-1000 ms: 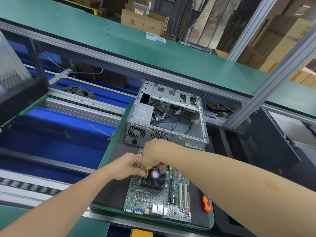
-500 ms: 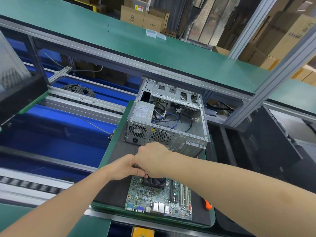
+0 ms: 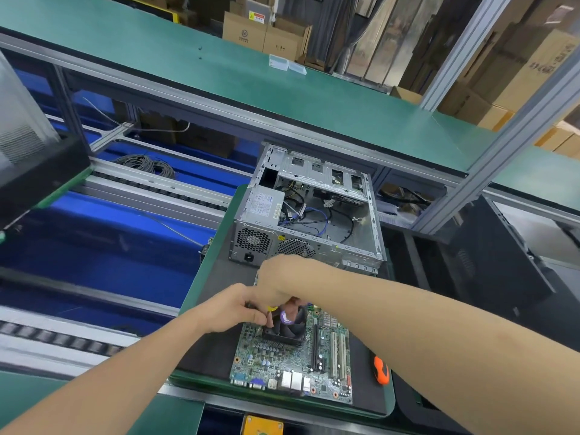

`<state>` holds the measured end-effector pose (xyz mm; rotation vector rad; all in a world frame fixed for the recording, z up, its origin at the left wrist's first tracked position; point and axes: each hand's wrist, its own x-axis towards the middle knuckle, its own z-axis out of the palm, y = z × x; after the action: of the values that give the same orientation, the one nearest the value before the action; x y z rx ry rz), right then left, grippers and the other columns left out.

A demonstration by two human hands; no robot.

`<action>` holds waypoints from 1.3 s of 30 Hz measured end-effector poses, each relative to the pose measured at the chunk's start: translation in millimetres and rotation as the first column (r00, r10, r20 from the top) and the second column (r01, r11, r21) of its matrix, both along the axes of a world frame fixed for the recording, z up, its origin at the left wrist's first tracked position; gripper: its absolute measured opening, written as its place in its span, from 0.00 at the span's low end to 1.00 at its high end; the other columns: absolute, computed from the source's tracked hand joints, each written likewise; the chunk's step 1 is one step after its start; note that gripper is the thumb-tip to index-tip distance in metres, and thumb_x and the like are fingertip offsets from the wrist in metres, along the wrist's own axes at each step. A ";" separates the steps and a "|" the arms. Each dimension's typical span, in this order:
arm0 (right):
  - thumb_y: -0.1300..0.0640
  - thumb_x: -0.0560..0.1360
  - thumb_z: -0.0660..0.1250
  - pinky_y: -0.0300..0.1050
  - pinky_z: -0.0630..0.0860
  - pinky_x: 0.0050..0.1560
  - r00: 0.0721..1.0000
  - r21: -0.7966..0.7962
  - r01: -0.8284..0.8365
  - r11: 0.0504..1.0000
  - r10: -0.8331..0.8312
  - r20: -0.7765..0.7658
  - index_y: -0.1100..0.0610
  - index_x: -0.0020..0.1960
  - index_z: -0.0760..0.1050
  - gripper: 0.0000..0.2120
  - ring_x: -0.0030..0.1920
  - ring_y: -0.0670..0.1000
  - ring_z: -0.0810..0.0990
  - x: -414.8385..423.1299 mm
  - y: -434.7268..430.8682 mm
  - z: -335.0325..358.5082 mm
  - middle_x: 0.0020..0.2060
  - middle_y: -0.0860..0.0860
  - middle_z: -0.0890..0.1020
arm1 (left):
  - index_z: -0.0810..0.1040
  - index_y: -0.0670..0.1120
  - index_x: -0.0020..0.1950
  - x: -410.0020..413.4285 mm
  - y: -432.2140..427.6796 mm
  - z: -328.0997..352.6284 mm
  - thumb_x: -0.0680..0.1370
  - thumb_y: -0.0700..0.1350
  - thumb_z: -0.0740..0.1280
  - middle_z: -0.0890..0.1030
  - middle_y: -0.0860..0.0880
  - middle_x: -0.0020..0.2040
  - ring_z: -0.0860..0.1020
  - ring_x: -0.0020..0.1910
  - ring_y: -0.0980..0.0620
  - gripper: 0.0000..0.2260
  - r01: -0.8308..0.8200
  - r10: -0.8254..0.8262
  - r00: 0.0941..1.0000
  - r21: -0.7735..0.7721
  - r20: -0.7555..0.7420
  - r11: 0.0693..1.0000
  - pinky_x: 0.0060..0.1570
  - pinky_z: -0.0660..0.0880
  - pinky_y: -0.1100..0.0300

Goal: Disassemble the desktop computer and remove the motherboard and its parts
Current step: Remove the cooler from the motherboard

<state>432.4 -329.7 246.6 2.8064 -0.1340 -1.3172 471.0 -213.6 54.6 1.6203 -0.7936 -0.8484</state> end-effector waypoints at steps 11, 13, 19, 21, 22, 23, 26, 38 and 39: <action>0.57 0.76 0.72 0.47 0.75 0.35 0.814 -0.224 -0.485 0.845 0.530 0.238 0.58 0.47 0.79 0.05 0.35 0.54 0.75 -14.2 9.7 -9.5 0.36 0.52 0.70 | 0.87 0.49 0.55 -0.4 1.6 -1.9 0.76 0.44 0.75 0.87 0.46 0.51 0.85 0.55 0.47 0.08 -0.003 0.000 0.998 -0.040 -0.066 0.999 0.60 0.80 0.54; 0.56 0.78 0.72 0.47 0.73 0.36 0.714 -0.266 -0.611 0.746 0.664 0.221 0.54 0.48 0.79 0.03 0.36 0.54 0.74 -16.5 12.5 -5.0 0.37 0.50 0.72 | 0.86 0.49 0.56 -0.6 2.0 0.4 0.78 0.42 0.74 0.87 0.46 0.52 0.84 0.56 0.48 0.08 0.000 -0.002 0.998 -0.040 -0.061 0.999 0.60 0.79 0.57; 0.58 0.80 0.66 0.40 0.68 0.34 0.313 -0.330 -0.882 0.336 0.942 0.122 0.50 0.49 0.84 0.08 0.39 0.52 0.79 -20.0 5.9 -3.9 0.34 0.47 0.79 | 0.86 0.48 0.56 -6.0 6.0 7.9 0.78 0.42 0.73 0.87 0.48 0.53 0.84 0.56 0.52 0.08 0.006 -0.008 0.997 -0.023 -0.079 1.000 0.57 0.79 0.62; 0.57 0.79 0.68 0.41 0.67 0.33 0.361 -0.313 -0.868 0.385 0.923 0.132 0.50 0.49 0.84 0.06 0.38 0.52 0.80 -21.4 3.4 -5.6 0.29 0.47 0.75 | 0.87 0.50 0.54 -7.2 5.7 10.2 0.77 0.42 0.74 0.87 0.49 0.52 0.84 0.54 0.53 0.07 -0.002 0.001 0.998 -0.009 -0.067 1.000 0.55 0.78 0.64; 0.55 0.78 0.69 0.42 0.66 0.31 0.416 -0.302 -0.843 0.446 0.895 0.161 0.51 0.48 0.83 0.03 0.35 0.52 0.77 -20.7 2.2 -4.3 0.28 0.46 0.72 | 0.87 0.50 0.53 -7.0 4.5 10.0 0.77 0.42 0.74 0.87 0.50 0.51 0.84 0.54 0.52 0.07 -0.009 0.009 0.998 -0.004 -0.055 1.000 0.56 0.78 0.62; 0.52 0.77 0.71 0.42 0.66 0.31 0.481 -0.294 -0.800 0.523 0.852 0.207 0.52 0.46 0.80 0.04 0.32 0.52 0.73 -18.8 0.8 -3.1 0.29 0.46 0.69 | 0.87 0.49 0.52 -6.3 3.4 9.4 0.76 0.42 0.74 0.87 0.50 0.51 0.84 0.54 0.52 0.06 -0.017 0.017 0.999 0.003 -0.037 1.000 0.58 0.79 0.59; 0.43 0.77 0.67 0.40 0.71 0.29 0.819 -0.188 -0.470 0.862 0.506 0.272 0.57 0.40 0.72 0.18 0.27 0.51 0.75 -6.7 -1.5 2.3 0.28 0.48 0.75 | 0.86 0.42 0.52 -4.4 1.5 5.5 0.77 0.40 0.74 0.88 0.51 0.49 0.84 0.53 0.53 0.06 -0.028 0.028 0.999 0.016 -0.029 0.999 0.56 0.78 0.63; 0.56 0.80 0.67 0.43 0.72 0.29 0.790 -0.207 -0.563 0.800 0.595 0.151 0.59 0.41 0.75 0.10 0.32 0.50 0.74 -4.8 10.1 -0.5 0.33 0.51 0.73 | 0.86 0.37 0.51 -5.0 1.5 2.3 0.76 0.35 0.75 0.88 0.46 0.49 0.85 0.52 0.48 0.04 -0.051 0.051 0.995 0.006 -0.082 0.999 0.55 0.78 0.59; 0.56 0.79 0.68 0.45 0.73 0.32 0.758 -0.214 -0.589 0.779 0.624 0.189 0.58 0.45 0.76 0.07 0.34 0.52 0.74 -8.2 7.2 -1.2 0.35 0.51 0.71 | 0.85 0.35 0.52 -5.6 1.3 2.9 0.76 0.34 0.75 0.88 0.45 0.48 0.85 0.52 0.48 0.06 -0.063 0.063 0.994 0.005 -0.093 0.998 0.56 0.78 0.58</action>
<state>424.2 -322.4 245.4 2.5282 0.6120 -0.7596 465.5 -212.2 57.4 1.5876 -0.6732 -0.8731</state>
